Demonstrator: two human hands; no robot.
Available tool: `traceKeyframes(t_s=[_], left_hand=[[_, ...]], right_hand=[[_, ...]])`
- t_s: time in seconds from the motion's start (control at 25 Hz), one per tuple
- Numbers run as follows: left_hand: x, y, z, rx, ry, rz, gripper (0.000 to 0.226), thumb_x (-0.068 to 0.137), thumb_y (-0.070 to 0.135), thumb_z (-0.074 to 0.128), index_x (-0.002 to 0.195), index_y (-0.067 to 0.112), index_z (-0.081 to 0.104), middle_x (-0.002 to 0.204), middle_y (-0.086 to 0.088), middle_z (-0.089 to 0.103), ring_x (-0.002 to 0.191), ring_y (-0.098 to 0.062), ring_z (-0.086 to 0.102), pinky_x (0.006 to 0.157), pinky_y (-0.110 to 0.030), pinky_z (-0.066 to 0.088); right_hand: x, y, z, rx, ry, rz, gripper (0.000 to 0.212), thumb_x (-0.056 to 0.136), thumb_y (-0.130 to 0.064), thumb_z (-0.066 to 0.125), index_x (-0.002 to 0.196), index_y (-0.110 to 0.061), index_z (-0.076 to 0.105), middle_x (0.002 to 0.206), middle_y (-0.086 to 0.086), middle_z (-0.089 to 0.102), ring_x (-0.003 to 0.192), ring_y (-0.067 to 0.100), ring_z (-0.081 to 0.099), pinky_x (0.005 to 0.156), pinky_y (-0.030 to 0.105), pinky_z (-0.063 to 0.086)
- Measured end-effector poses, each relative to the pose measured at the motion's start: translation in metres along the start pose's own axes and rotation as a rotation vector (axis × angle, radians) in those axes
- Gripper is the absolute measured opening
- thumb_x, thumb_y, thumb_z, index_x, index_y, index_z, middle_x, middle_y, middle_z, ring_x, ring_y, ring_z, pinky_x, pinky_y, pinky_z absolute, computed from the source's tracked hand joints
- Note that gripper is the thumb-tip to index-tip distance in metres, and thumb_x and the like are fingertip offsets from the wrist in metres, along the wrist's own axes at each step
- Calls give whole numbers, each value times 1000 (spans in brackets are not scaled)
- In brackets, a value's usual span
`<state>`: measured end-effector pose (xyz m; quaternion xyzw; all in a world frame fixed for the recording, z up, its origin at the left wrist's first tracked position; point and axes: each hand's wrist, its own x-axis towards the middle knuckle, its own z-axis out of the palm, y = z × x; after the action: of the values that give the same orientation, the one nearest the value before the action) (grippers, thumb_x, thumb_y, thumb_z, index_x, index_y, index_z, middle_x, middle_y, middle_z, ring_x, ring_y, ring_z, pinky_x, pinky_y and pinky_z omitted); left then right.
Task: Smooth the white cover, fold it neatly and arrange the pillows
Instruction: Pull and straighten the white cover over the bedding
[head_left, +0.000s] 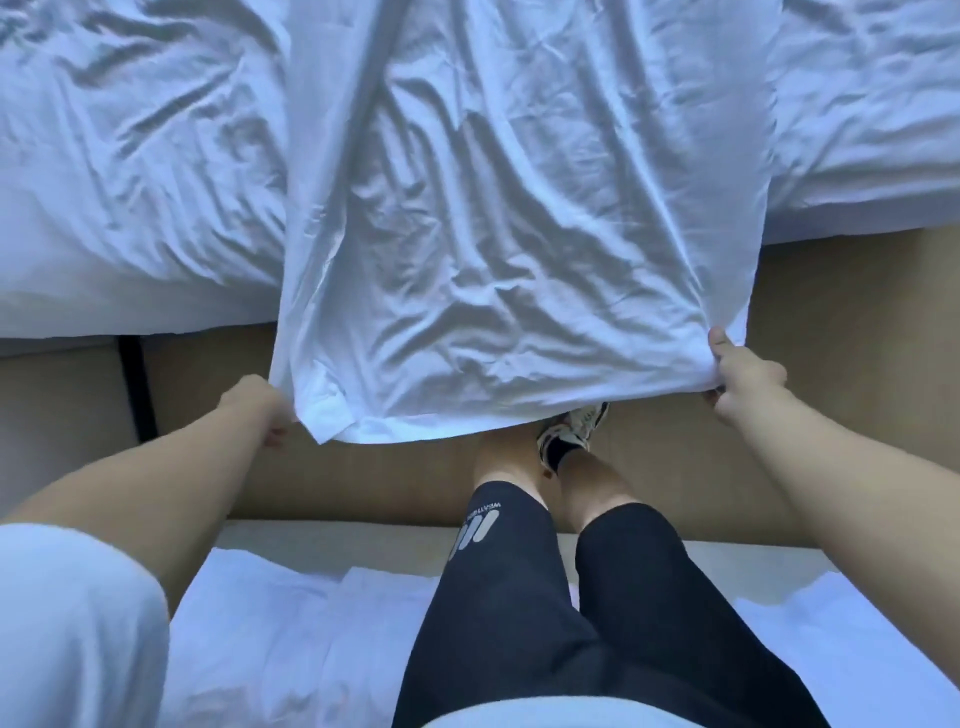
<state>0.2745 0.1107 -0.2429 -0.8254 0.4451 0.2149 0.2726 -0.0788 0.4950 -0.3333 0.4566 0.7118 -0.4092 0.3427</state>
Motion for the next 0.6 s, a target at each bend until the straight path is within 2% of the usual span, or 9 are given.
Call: traceKeyframes(t_s=[0.04,0.08,0.16,0.2,0.24,0.28,0.36,0.48,0.6], left_hand=[[-6,7,4,49,-9,16,24,93,6,62,114,-5,56,101,-23,71,83,-35,70,74,-45,57],[-16,16,7,119,4,54,31,91,5,64,119,-4,56,105,-23,68,89,-35,68,78,-44,54],[-32,28,18,319,236,288,48,86,9,69,131,3,52,128,-21,56,116,-38,56,94,-48,46],[-37,32,28,375,316,459,47,85,11,68,129,6,53,131,-21,53,121,-39,52,98,-50,43],[-44,37,34,389,311,644,39,85,11,64,123,6,57,126,-21,55,119,-40,51,99,-50,42],[-47,42,41,405,271,819,29,86,12,60,114,6,61,119,-21,57,114,-41,53,96,-50,43],[-53,60,52,377,171,1067,28,86,15,56,111,5,64,110,-21,60,107,-42,55,91,-48,44],[-61,99,50,334,80,1259,52,85,19,60,137,12,52,122,-18,52,114,-38,51,92,-48,48],[-74,153,39,292,81,1498,62,87,18,64,146,13,45,140,-15,47,127,-36,47,95,-50,50]], right_hand=[[4,-3,4,-32,-4,13,79,75,-37,90,138,-10,51,131,6,63,109,28,67,89,46,59],[0,-8,4,-85,-24,13,73,78,-34,88,137,-9,53,130,6,63,109,27,67,86,45,59],[-15,-17,0,-446,14,-39,68,78,-26,82,137,-5,53,133,8,58,112,29,61,94,46,55],[-24,-18,-3,-720,90,-128,66,79,-24,76,137,-4,53,139,13,53,114,33,59,99,46,52],[-35,-20,-3,-942,134,-287,57,82,-22,69,135,-5,53,142,17,48,115,37,58,102,44,50],[-46,-22,1,-1050,132,-458,47,87,-18,63,131,-8,55,140,18,47,116,38,58,102,43,49],[-65,-31,22,-1144,45,-741,33,90,-15,58,122,-11,58,132,16,52,112,38,59,97,43,48],[-92,-52,79,-1192,-85,-1076,35,89,-16,56,124,-13,56,128,14,51,108,37,57,88,44,50],[-112,-89,137,-1076,-60,-1391,50,87,-15,57,137,-12,52,138,15,46,126,35,46,102,47,44]])
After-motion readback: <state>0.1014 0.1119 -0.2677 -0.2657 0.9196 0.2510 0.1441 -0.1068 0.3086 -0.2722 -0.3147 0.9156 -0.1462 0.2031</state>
